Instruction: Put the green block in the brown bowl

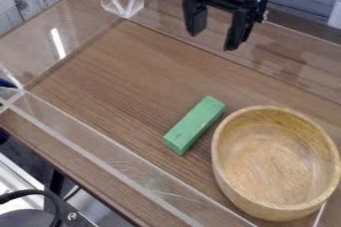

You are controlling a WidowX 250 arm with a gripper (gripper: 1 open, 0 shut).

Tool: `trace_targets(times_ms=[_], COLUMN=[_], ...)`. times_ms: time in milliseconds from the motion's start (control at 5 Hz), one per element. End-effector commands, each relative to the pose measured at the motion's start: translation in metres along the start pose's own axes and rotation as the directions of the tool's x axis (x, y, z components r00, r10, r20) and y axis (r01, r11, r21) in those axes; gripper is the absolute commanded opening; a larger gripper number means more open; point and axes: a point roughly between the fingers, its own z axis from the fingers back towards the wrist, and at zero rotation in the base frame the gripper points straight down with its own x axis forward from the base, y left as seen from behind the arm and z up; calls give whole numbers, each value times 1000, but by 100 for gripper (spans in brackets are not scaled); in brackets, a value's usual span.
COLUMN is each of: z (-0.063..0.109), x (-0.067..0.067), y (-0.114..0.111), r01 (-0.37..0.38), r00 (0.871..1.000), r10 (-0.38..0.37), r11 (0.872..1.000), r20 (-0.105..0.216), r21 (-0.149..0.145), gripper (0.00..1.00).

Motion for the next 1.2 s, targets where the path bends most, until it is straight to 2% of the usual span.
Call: trace_targets(times_ms=[0, 200, 400, 800, 1000], z=[-3, 1, 5, -16, -36], x=[-18, -46, -56, -64, -67], y=[-7, -6, -6, -6, -8], r01=[-18, 34, 45, 85, 110], r00=[999, 999, 998, 994, 994], r10=[18, -34, -45, -85, -111], r11=[1000, 999, 999, 996, 993], r20=[-28, -39, -52, -62, -24], r21=[4, 1, -7, -9, -32], gripper=[100, 100, 100, 100, 100])
